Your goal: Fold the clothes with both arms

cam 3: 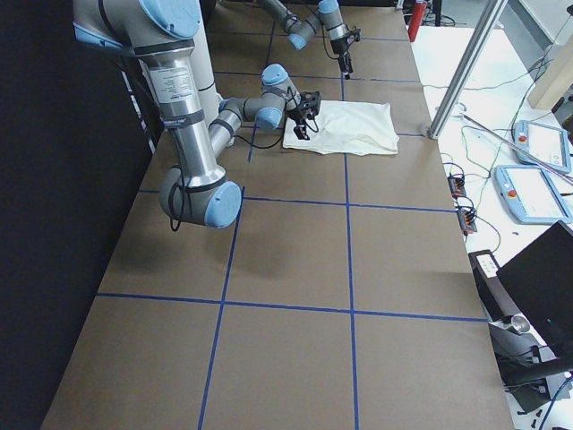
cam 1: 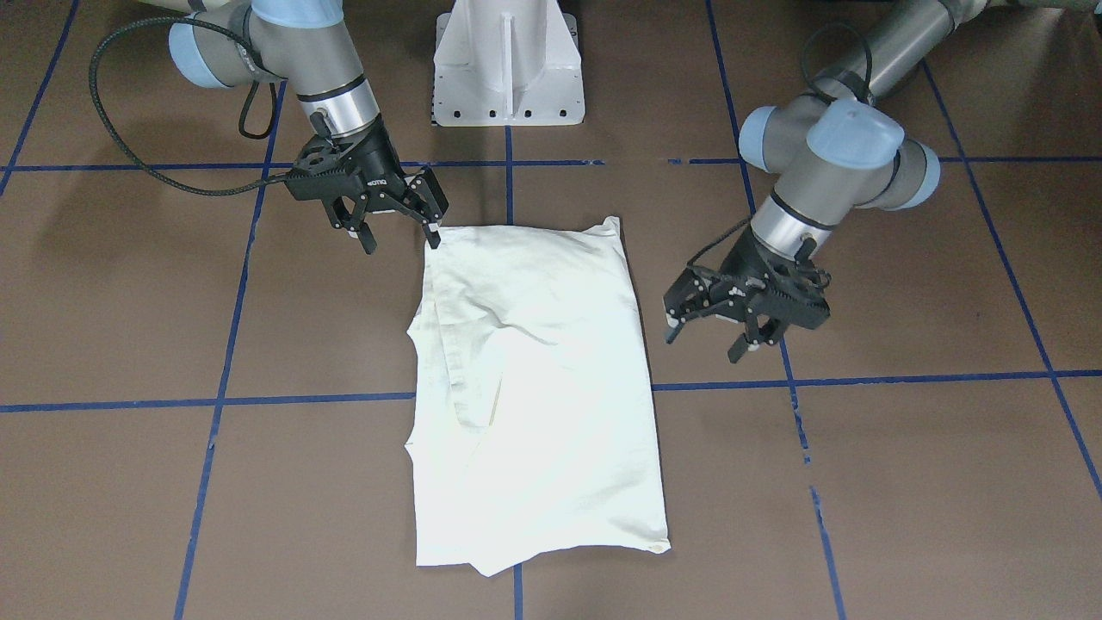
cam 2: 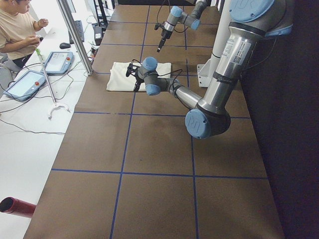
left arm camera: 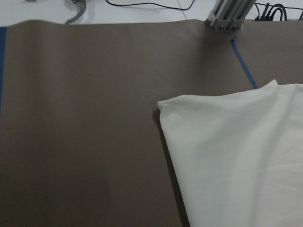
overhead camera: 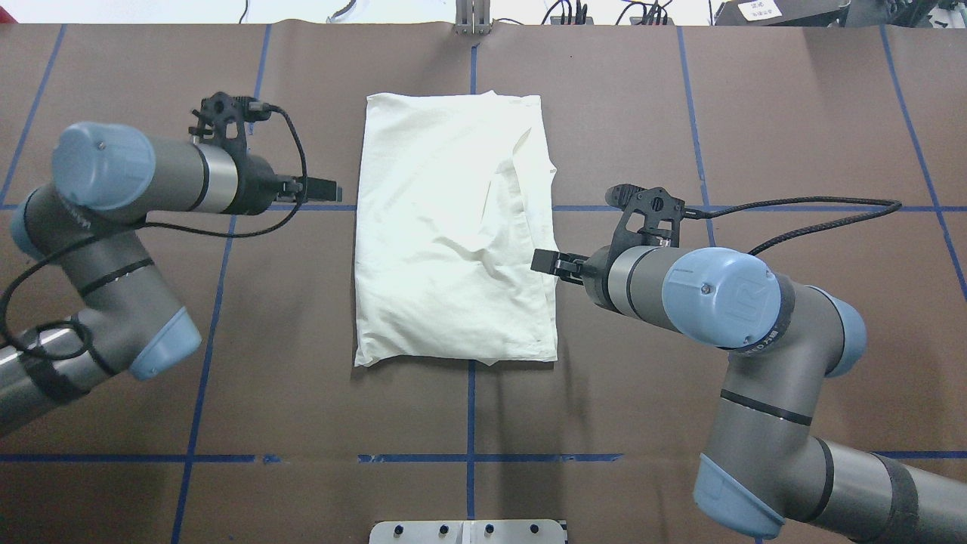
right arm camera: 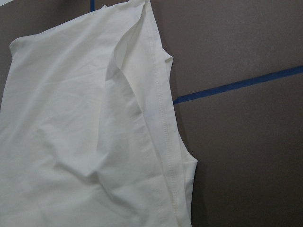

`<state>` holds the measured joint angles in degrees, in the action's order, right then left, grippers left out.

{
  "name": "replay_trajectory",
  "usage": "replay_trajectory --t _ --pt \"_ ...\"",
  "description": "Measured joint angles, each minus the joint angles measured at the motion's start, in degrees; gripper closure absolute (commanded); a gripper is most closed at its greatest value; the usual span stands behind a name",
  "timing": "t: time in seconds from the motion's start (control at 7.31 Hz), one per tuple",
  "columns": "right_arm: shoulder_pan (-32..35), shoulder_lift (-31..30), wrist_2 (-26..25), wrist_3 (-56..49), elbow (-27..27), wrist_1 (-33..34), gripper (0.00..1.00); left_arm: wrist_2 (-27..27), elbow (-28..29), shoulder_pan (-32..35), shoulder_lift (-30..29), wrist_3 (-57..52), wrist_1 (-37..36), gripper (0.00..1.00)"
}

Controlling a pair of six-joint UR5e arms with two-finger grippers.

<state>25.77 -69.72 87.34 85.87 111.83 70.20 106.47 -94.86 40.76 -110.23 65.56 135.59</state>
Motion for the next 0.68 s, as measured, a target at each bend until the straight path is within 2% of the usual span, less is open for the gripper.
replay_trajectory --t 0.14,0.41,0.55,0.68 --pt "-0.1 -0.2 0.0 0.8 0.6 0.0 0.00 -2.4 -5.2 -4.3 4.1 6.2 0.0 0.20" --pt "-0.1 -0.4 -0.1 1.3 0.8 -0.1 0.00 -10.7 -8.9 -13.8 7.3 18.4 0.0 0.38" --pt "-0.1 -0.4 -0.1 1.4 0.8 -0.1 0.00 -14.4 -8.8 -17.6 7.5 23.5 0.0 0.43" --pt "-0.1 -0.4 -0.2 1.4 0.8 -0.1 0.00 -16.5 -8.3 -19.7 7.4 27.0 -0.1 0.43"
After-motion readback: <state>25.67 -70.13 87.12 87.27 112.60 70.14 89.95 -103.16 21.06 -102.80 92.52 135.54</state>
